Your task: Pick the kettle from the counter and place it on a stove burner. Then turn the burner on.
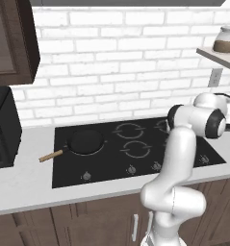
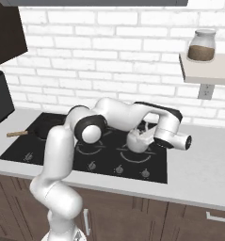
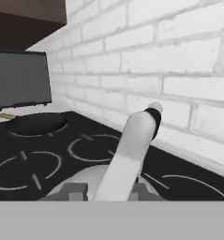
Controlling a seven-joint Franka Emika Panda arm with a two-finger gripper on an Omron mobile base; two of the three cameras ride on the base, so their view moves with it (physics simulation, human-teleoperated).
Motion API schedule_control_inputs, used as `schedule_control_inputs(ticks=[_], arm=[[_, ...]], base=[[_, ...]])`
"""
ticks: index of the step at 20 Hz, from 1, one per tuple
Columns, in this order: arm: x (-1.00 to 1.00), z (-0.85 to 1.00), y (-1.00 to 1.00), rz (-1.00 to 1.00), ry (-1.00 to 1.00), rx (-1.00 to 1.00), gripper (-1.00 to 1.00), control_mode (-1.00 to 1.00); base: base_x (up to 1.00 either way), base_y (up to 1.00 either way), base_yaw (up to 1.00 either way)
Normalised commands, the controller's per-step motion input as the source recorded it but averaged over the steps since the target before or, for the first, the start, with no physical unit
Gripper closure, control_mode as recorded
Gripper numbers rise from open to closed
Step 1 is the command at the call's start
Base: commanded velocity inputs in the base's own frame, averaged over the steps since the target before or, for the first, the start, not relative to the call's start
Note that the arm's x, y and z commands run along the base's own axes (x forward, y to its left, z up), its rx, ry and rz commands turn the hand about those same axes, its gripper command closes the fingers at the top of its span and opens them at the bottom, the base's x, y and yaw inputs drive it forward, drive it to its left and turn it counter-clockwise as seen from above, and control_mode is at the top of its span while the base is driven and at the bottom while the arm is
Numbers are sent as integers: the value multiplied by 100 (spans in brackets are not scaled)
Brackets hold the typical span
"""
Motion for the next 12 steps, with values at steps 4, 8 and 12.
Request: schedule_control_inputs(ticks=[4,8,12], arm=[[-31,-26,79,4,-24,-27,-100,-100],[-8,0,12,0,-10,-12,-100,-100],[0,0,-26,0,-1,-3,-100,-100]], base=[[0,0,0],[0,0,0],[0,0,0]])
